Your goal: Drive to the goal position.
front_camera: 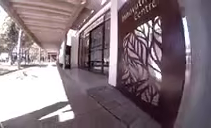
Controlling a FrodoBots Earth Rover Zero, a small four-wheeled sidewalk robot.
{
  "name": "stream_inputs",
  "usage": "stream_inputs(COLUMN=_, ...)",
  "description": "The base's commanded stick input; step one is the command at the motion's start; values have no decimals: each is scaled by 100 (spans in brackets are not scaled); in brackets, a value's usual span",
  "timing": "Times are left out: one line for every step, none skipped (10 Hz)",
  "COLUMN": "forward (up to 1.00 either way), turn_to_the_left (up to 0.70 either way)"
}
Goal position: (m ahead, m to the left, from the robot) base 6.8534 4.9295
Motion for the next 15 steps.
stream_inputs(forward=0, turn_to_the_left=0)
stream_inputs(forward=0, turn_to_the_left=0)
stream_inputs(forward=0, turn_to_the_left=0)
stream_inputs(forward=0, turn_to_the_left=70)
stream_inputs(forward=0, turn_to_the_left=70)
stream_inputs(forward=0, turn_to_the_left=70)
stream_inputs(forward=0, turn_to_the_left=70)
stream_inputs(forward=0, turn_to_the_left=70)
stream_inputs(forward=0, turn_to_the_left=70)
stream_inputs(forward=0, turn_to_the_left=70)
stream_inputs(forward=0, turn_to_the_left=70)
stream_inputs(forward=0, turn_to_the_left=70)
stream_inputs(forward=0, turn_to_the_left=70)
stream_inputs(forward=0, turn_to_the_left=70)
stream_inputs(forward=0, turn_to_the_left=70)
